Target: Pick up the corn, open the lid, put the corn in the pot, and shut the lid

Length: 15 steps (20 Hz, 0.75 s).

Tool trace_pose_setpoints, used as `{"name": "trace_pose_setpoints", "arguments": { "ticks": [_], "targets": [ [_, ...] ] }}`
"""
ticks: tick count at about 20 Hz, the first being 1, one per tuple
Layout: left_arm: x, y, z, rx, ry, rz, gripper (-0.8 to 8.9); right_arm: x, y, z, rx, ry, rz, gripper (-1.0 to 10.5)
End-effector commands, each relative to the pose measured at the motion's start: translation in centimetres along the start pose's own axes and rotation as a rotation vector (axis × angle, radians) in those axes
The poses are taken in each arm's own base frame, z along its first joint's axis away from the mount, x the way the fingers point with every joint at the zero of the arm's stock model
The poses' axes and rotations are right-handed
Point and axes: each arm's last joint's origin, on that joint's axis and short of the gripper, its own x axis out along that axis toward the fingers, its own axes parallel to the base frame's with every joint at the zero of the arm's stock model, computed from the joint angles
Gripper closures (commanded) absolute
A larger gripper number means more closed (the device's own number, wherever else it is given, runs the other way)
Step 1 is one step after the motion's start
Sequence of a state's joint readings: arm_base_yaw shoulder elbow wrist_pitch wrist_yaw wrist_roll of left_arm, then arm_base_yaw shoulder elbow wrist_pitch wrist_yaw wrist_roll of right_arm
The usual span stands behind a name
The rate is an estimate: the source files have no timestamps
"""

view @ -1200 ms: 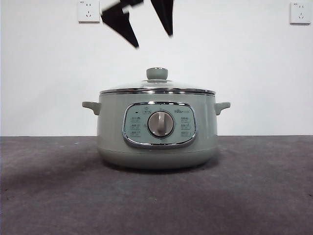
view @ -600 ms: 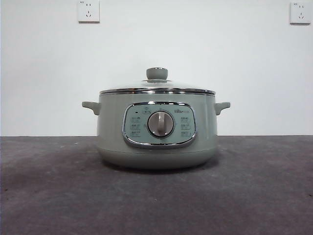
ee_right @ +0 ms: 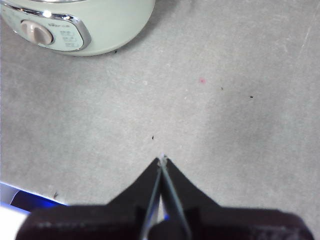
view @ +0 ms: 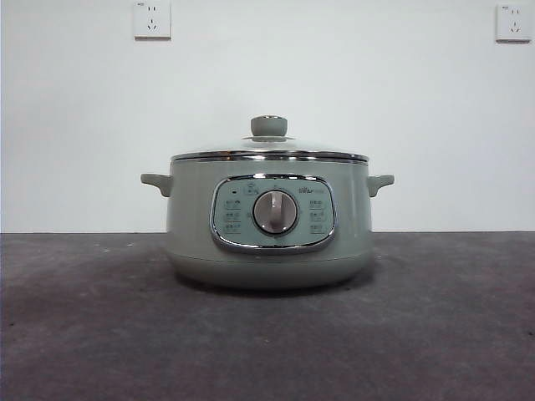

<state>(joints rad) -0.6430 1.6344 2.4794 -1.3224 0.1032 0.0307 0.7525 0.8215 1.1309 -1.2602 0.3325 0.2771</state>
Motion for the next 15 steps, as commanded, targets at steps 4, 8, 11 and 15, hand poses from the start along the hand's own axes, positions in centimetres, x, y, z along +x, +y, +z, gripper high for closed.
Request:
{"name": "trace_pose_setpoints", "arguments": {
  "ticks": [4,8,11,15],
  "targets": [
    [-2.4,2.6,-2.2,0.078,0.055,0.15,8.16,0.2,0.1,-0.1,0.009,0.006,-0.002,9.5],
    [-3.3,4.1,-10.3,-0.032,0.255,0.251,8.16,0.2,0.1,-0.1,0.009,0.006,-0.002,9.5],
    [-3.3,5.3,-17.6,-0.095,0.13,0.4,8.16,0.2,0.1,-0.1,0.009,0.006,-0.002,9.5],
    [-1.6,5.6,-28.0,-0.095,-0.153,0.578,8.16,0.3,0.1,-0.1,0.008,0.006,-0.002,9.5]
  ]
}}
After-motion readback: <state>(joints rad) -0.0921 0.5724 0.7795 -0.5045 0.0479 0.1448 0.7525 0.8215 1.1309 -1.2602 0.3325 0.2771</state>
